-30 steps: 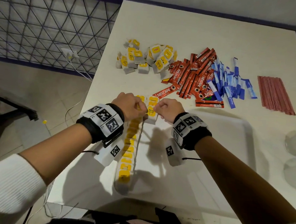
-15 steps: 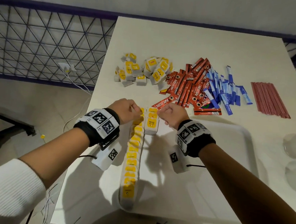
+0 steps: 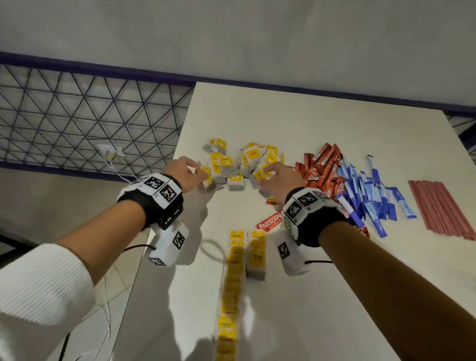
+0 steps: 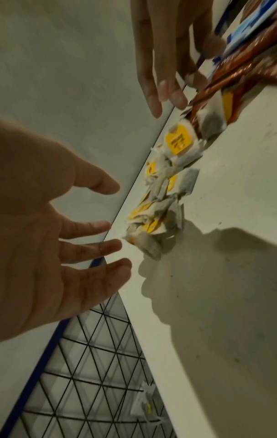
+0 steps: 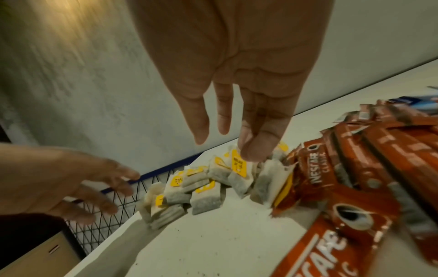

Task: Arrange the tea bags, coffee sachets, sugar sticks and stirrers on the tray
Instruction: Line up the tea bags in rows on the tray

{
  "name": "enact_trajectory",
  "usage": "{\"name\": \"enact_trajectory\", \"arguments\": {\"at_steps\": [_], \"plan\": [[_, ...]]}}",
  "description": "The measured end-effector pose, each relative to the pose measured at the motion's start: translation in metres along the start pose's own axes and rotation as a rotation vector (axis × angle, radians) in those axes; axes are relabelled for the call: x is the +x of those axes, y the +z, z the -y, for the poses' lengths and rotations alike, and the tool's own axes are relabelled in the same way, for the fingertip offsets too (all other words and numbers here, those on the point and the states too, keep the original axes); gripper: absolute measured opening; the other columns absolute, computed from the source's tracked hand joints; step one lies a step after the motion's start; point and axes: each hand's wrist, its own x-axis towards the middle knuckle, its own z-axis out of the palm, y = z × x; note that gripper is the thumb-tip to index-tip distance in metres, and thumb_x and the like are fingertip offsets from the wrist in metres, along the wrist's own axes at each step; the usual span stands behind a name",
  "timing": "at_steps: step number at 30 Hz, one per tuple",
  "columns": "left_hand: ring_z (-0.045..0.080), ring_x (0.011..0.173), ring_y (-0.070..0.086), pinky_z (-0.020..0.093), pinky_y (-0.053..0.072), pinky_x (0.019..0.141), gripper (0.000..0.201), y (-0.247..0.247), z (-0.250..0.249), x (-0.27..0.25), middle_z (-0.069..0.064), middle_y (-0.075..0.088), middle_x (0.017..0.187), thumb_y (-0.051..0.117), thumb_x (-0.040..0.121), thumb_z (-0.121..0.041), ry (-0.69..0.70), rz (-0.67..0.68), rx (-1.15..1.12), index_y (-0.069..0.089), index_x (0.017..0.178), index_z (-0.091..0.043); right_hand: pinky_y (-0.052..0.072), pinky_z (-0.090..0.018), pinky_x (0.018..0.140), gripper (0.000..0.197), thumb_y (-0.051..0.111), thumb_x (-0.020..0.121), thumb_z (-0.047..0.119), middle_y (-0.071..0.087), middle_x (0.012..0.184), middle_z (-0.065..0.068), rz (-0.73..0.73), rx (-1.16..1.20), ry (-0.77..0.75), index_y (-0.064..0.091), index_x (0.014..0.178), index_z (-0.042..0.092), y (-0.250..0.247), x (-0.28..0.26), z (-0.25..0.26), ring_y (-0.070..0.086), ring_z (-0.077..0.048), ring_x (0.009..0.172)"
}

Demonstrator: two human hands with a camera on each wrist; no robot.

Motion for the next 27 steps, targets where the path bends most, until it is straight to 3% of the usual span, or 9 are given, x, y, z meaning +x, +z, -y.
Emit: {"name": "enact_trajectory", "arguments": {"at_steps": [3, 7, 10, 14, 18, 21, 23, 27], "plan": [[0.026, 0.124, 0.045, 0.03, 0.036, 0.097, 0.058, -0.002, -0.004, 0.019, 0.011, 0.042, 0.139, 0.062, 0.086, -0.034, 0.006, -0.019, 0.017, 0.042, 0.135, -0.008, 0.045, -0.03, 0.081, 0.028, 0.058, 0.089, 0.028, 0.059, 0.11, -0.012, -0.018, -0.121, -0.043, 0.056, 0.113, 0.014, 0.01, 0.011, 0.005, 0.058, -0.027, 0.098], [0.025, 0.136, 0.03, 0.032, 0.026, 0.108, 0.068, 0.0, -0.015, 0.041, 0.011, 0.03, 0.147, 0.057, 0.086, -0.045, 0.034, 0.028, 0.189, 0.035, 0.142, -0.011, 0.038, -0.024, 0.075, 0.025, 0.056, 0.09, 0.019, 0.046, 0.097, -0.005, -0.008, -0.082, -0.113, 0.058, 0.113, 0.01, 0.017, 0.015, 0.007, 0.048, -0.018, 0.086], [0.03, 0.134, 0.031, 0.035, 0.027, 0.108, 0.07, 0.009, -0.02, 0.055, 0.015, 0.032, 0.144, 0.055, 0.085, -0.052, 0.006, 0.099, 0.258, 0.038, 0.14, -0.012, 0.034, -0.022, 0.074, 0.025, 0.057, 0.088, 0.014, 0.042, 0.094, -0.004, -0.034, -0.057, -0.185, 0.059, 0.111, 0.005, 0.023, 0.018, 0.002, 0.043, -0.016, 0.084], [0.035, 0.119, 0.046, 0.034, 0.038, 0.096, 0.059, 0.025, -0.018, 0.06, 0.018, 0.048, 0.127, 0.061, 0.079, -0.054, -0.008, 0.117, 0.274, 0.054, 0.119, -0.011, 0.029, -0.017, 0.071, 0.022, 0.057, 0.088, 0.014, 0.045, 0.096, -0.002, -0.023, -0.07, -0.206, 0.06, 0.109, 0.007, 0.024, 0.024, 0.0, 0.044, -0.013, 0.085], [0.031, 0.113, 0.049, 0.03, 0.037, 0.088, 0.039, 0.038, -0.013, 0.054, 0.013, 0.049, 0.113, 0.069, 0.081, -0.032, 0.054, 0.118, 0.12, 0.05, 0.11, -0.014, 0.037, -0.02, 0.073, 0.018, 0.057, 0.087, 0.014, 0.054, 0.097, -0.006, -0.029, -0.032, -0.222, 0.061, 0.104, 0.009, 0.026, 0.027, 0.003, 0.048, -0.013, 0.083], [0.02, 0.091, 0.051, 0.022, 0.033, 0.073, 0.034, 0.039, -0.005, 0.047, 0.002, 0.049, 0.097, 0.072, 0.08, -0.022, 0.078, 0.125, -0.029, 0.043, 0.096, -0.018, 0.043, -0.03, 0.082, 0.018, 0.058, 0.087, 0.014, 0.05, 0.081, 0.001, -0.009, 0.048, -0.218, 0.062, 0.103, 0.006, 0.031, 0.028, 0.007, 0.048, -0.016, 0.082], [0.018, 0.084, 0.048, 0.025, 0.036, 0.066, 0.03, 0.038, 0.002, 0.043, -0.001, 0.051, 0.087, 0.073, 0.079, -0.021, 0.076, 0.144, -0.135, 0.044, 0.087, -0.02, 0.043, -0.031, 0.077, 0.016, 0.059, 0.087, 0.014, 0.041, 0.068, 0.008, 0.012, 0.113, -0.213, 0.06, 0.102, 0.009, 0.035, 0.028, 0.01, 0.045, -0.018, 0.078], [0.018, 0.061, 0.046, 0.018, 0.037, 0.05, 0.032, 0.031, 0.008, 0.032, -0.002, 0.047, 0.07, 0.072, 0.079, -0.014, 0.115, 0.211, -0.342, 0.043, 0.075, -0.026, 0.04, -0.027, 0.065, 0.042, 0.062, 0.086, 0.016, 0.035, 0.073, 0.012, 0.1, 0.11, -0.189, 0.05, 0.126, 0.01, 0.039, 0.025, 0.019, 0.043, -0.018, 0.073]]}}
